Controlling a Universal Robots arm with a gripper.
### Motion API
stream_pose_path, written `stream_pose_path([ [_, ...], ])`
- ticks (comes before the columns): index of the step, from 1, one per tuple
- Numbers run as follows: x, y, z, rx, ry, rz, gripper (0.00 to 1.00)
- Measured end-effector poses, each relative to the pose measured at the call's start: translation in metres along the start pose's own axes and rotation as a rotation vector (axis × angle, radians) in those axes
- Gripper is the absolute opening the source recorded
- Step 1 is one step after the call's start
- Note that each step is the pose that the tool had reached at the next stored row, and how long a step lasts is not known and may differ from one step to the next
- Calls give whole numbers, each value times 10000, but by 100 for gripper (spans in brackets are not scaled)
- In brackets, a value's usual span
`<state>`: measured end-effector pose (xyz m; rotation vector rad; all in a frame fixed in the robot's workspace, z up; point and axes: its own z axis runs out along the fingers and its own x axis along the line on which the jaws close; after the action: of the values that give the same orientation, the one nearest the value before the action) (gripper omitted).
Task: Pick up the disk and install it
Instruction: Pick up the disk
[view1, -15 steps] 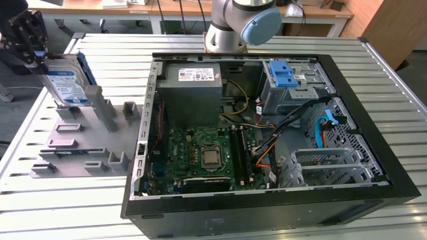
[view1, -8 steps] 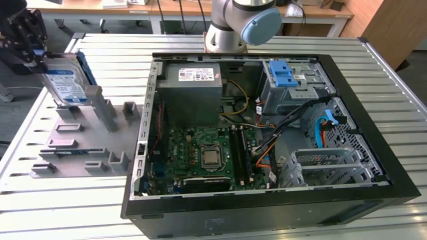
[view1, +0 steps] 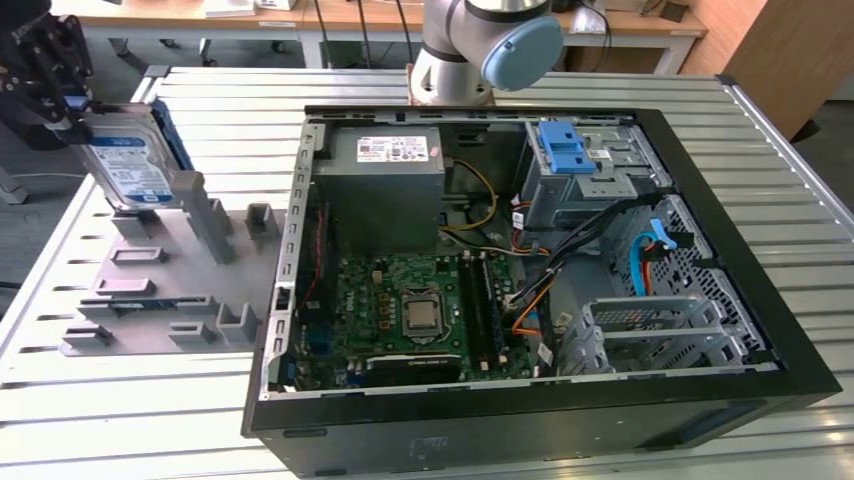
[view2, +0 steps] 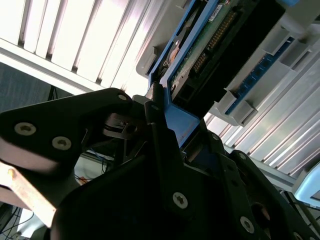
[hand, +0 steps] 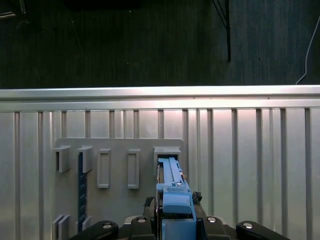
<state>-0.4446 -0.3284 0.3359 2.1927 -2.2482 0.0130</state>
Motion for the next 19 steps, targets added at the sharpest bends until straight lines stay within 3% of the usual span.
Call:
stream_pose_path([
  [19, 0, 0, -73, 0, 0, 0, 36],
])
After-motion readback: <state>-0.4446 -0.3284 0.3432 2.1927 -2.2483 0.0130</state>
